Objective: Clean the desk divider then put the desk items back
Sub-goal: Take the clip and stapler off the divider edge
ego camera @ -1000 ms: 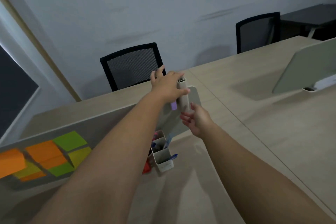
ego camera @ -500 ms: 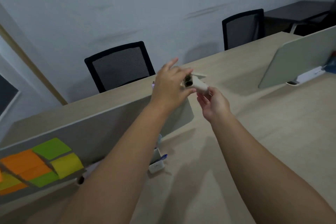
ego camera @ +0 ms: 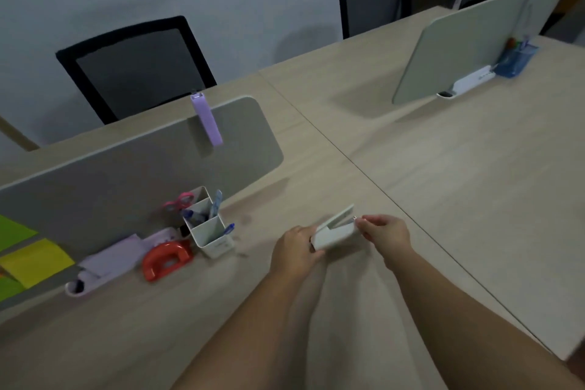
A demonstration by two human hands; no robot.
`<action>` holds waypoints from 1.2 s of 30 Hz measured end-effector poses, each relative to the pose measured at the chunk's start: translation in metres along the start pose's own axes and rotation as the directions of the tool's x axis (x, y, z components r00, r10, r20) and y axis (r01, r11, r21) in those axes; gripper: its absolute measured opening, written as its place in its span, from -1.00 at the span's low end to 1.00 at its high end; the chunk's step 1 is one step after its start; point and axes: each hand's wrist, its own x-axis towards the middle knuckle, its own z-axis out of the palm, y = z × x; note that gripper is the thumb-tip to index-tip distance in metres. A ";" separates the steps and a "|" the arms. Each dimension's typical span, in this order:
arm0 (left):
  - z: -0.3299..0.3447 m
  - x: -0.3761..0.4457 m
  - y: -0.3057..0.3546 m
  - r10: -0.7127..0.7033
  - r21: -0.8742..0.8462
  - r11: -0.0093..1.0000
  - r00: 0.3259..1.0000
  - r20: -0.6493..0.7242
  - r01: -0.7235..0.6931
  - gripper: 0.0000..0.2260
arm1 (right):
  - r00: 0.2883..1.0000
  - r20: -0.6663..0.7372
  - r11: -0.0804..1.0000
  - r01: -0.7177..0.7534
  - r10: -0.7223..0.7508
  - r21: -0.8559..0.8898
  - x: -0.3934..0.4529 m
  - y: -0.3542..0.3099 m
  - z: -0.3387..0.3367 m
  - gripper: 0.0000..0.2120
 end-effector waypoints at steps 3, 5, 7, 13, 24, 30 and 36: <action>0.021 -0.010 -0.002 -0.033 -0.007 0.999 0.999 0.041 0.033 -0.53 | 1.000 -0.017 0.988 0.003 -0.006 -0.157 -0.005 0.016 -0.010 -0.74; 0.031 -0.015 -0.005 -0.064 -0.022 0.998 0.996 0.056 0.065 -0.51 | 1.000 -0.001 0.972 0.029 -0.030 -0.233 -0.005 0.024 -0.012 -0.76; 0.039 -0.016 -0.011 -0.081 -0.025 0.996 0.995 0.057 0.083 -0.49 | 0.999 0.004 0.961 0.053 -0.054 -0.270 -0.005 0.029 -0.014 -0.77; 0.013 -0.010 -0.009 0.041 0.012 0.999 0.999 0.006 -0.041 -0.34 | 0.971 -0.030 0.920 0.214 -0.236 -0.327 -0.019 0.017 -0.006 -0.73; -0.233 0.046 -0.007 0.448 0.370 0.889 0.679 -0.581 -0.269 -0.76 | 0.905 0.363 0.975 0.200 -0.221 0.095 -0.067 -0.118 0.143 -0.76; -0.290 0.064 -0.035 0.021 0.238 0.969 0.947 -0.320 0.059 -0.44 | 0.855 0.502 0.948 -0.039 -0.132 0.317 -0.094 -0.171 0.205 -0.76; -0.291 0.081 -0.055 0.083 0.160 0.987 0.940 -0.330 -0.031 -0.61 | 0.877 0.478 0.804 -0.246 -0.054 0.542 -0.095 -0.180 0.230 -0.77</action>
